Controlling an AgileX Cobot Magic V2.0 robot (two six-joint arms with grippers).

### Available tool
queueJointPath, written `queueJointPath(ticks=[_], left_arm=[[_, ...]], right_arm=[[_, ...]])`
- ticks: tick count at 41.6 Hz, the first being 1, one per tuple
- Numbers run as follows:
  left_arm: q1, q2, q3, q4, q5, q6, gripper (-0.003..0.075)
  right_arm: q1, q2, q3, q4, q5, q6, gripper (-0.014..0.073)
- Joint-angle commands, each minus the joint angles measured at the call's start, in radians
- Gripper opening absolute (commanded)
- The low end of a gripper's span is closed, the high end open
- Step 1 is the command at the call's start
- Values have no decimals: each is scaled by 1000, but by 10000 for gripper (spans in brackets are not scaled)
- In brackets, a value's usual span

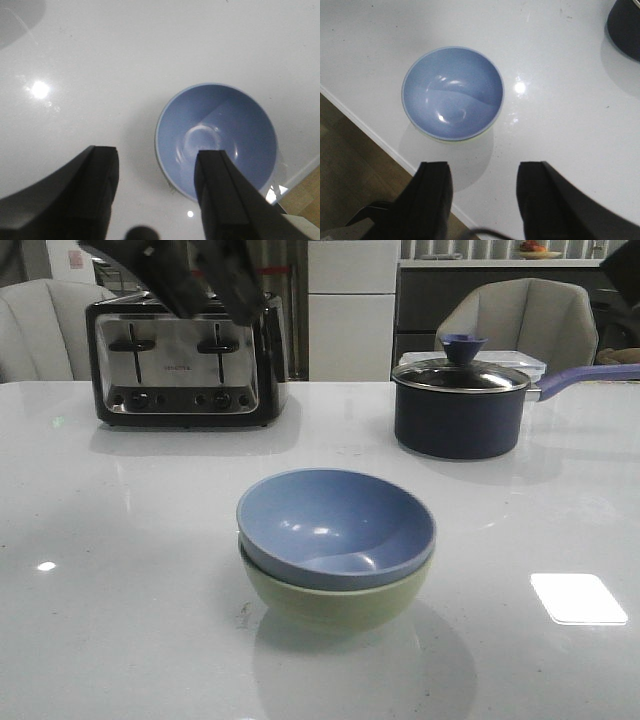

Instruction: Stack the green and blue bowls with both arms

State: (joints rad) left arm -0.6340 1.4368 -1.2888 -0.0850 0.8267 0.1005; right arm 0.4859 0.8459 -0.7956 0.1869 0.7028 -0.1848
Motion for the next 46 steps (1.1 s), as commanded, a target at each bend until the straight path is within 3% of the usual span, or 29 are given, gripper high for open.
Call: queueJointPath(ticks=[1,22,39,46], left_arm=[[-7,-159,62,4,-40,0,416],[-7,-701,469,98,-55,-2,416],[-7,-782,541,133,-79,-30,403],[-7,-782,541,133,-84,-30,244]], right_arm=[[-1,-8,-25,13,-93,-12,426],[-6,-8,-25,-22,-44,19,426],[-15,-132,105,-50,-9,63,420],[-15,-142,109,-58,12,45,225]])
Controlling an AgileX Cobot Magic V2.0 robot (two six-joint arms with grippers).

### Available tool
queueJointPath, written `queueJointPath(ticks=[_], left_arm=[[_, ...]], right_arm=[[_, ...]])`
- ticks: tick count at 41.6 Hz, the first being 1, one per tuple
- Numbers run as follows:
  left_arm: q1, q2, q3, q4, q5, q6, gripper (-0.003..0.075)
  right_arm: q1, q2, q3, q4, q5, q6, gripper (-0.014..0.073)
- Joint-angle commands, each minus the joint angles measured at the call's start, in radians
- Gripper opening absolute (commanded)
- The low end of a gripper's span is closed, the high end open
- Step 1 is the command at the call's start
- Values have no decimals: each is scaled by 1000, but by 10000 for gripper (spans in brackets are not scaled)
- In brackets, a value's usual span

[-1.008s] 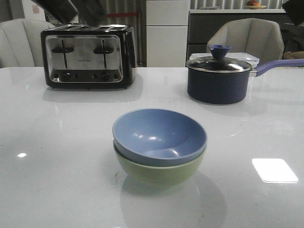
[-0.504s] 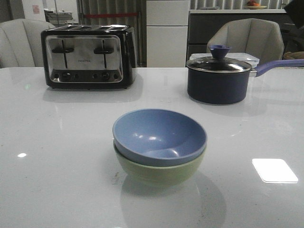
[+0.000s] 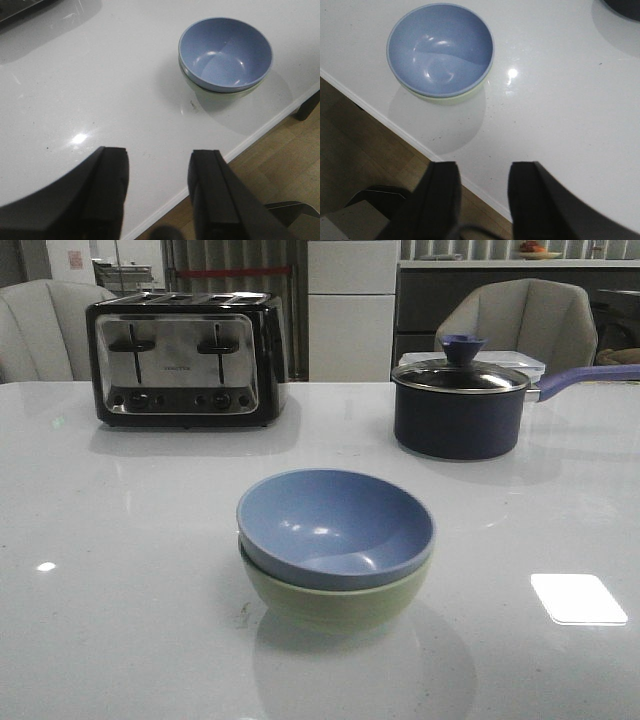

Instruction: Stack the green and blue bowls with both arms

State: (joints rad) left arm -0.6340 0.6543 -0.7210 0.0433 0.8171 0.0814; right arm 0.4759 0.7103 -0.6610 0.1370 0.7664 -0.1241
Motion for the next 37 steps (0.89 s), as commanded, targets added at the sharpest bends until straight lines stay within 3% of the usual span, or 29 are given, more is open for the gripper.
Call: queueJointPath(ticks=[1,7,37], left_arm=[[-7,0,-27,5,-75,-11,213],[-7,0,-27,5,-75,-11,90],[10,-33,-17,10,-89,-11,96]], right_arm=[[-5,-6,-25,-9,-51,-16,187],[-5,-6,-25,-9,-52,-16,49],[-5,-6,-25,-12,-43,-16,53]])
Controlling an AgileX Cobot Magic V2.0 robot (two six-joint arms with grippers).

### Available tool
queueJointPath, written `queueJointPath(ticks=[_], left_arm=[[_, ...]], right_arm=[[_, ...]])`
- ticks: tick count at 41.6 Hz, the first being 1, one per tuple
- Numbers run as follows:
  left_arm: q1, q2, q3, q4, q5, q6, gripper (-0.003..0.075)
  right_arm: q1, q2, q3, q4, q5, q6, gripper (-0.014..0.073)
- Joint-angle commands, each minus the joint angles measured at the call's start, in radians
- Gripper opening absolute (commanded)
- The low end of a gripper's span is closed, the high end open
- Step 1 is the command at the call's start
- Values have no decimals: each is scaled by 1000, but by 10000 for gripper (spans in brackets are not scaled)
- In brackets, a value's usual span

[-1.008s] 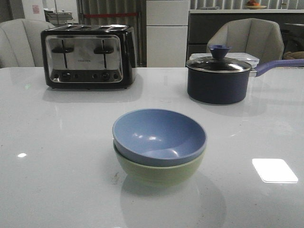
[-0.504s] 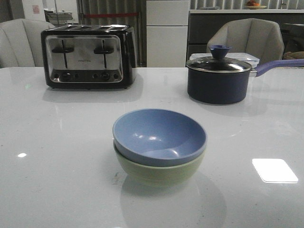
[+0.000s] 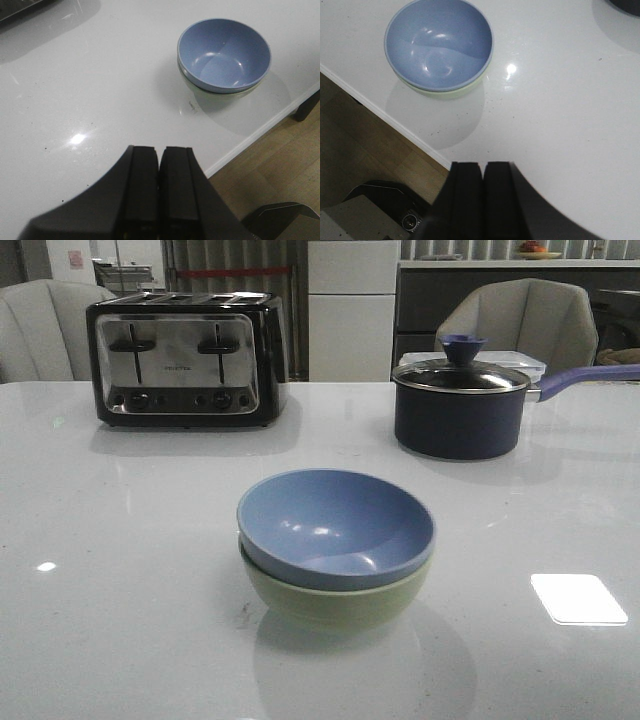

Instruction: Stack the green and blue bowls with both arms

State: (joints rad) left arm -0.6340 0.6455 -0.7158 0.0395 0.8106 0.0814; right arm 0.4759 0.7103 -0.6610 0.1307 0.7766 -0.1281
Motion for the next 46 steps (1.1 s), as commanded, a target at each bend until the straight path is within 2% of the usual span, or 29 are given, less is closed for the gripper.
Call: queueJointPath(ticks=[1,4,9,14,20,28,32,34,46], left_arm=[[25,-36,-22,17,-89,-11,96],[104,-85,1,15,-127,-11,96],[245,-204,104,13,-280,-11,96],[366,-353,260,-10,-457,-11,97],[466,-523,458,-50,-587,-11,96],[513,-652,671,-87,-828,-11,96],[532,-673,727,-104,-902,-11,96],[539,-671,721,-104,-868,-11,96],[547,-671,723,-104,-883,-11,96]], right_arm=[[-5,-6,-25,-6,-54,-12,53],[-5,-6,-25,-6,-54,-12,53],[-5,-6,-25,-6,-54,-12,53],[-5,-6,-25,-6,-54,-12,53],[-5,-6,-25,-6,-54,-12,53],[-5,-6,-25,-6,-54,-12,53],[-5,-6,-25,-6,-54,-12,53],[-5,-6,-25,-6,-51,-12,53],[-5,-5,-25,-6,-44,-12,53]])
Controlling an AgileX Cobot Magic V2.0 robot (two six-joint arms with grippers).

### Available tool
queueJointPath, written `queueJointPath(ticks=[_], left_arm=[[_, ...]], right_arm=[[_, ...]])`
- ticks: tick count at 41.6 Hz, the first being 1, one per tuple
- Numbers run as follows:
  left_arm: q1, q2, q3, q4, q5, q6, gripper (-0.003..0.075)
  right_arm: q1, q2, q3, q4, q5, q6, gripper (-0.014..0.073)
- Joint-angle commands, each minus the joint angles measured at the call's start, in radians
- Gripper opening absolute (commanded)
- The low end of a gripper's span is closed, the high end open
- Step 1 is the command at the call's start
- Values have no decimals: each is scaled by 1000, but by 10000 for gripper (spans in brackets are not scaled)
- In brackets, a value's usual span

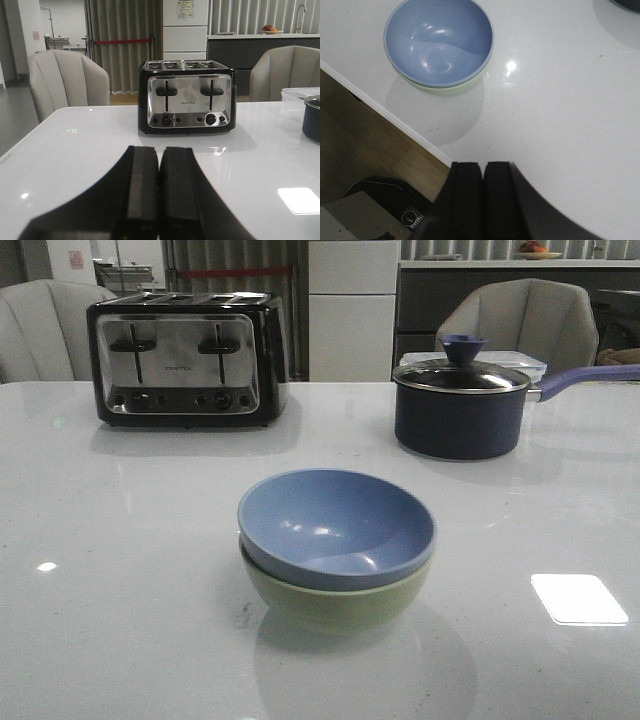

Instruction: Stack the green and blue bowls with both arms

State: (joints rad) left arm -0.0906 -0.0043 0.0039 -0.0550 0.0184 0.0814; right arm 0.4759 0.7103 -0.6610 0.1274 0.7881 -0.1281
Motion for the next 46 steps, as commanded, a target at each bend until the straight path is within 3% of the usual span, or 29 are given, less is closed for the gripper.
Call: queueJointPath(ticks=[1,33,39,46], left_arm=[[4,-21,3,-10,-90,-11,96],[7,-21,3,-10,-90,-11,96],[7,-20,3,-10,-90,-11,96],[7,-20,3,-10,-90,-11,96]], right_arm=[[-5,-5,-25,-2,-56,-12,53],[-8,-23,-20,-6,-56,-12,53],[-118,-126,27,-32,-138,-13,53],[-308,-339,196,-68,-358,-13,53]])
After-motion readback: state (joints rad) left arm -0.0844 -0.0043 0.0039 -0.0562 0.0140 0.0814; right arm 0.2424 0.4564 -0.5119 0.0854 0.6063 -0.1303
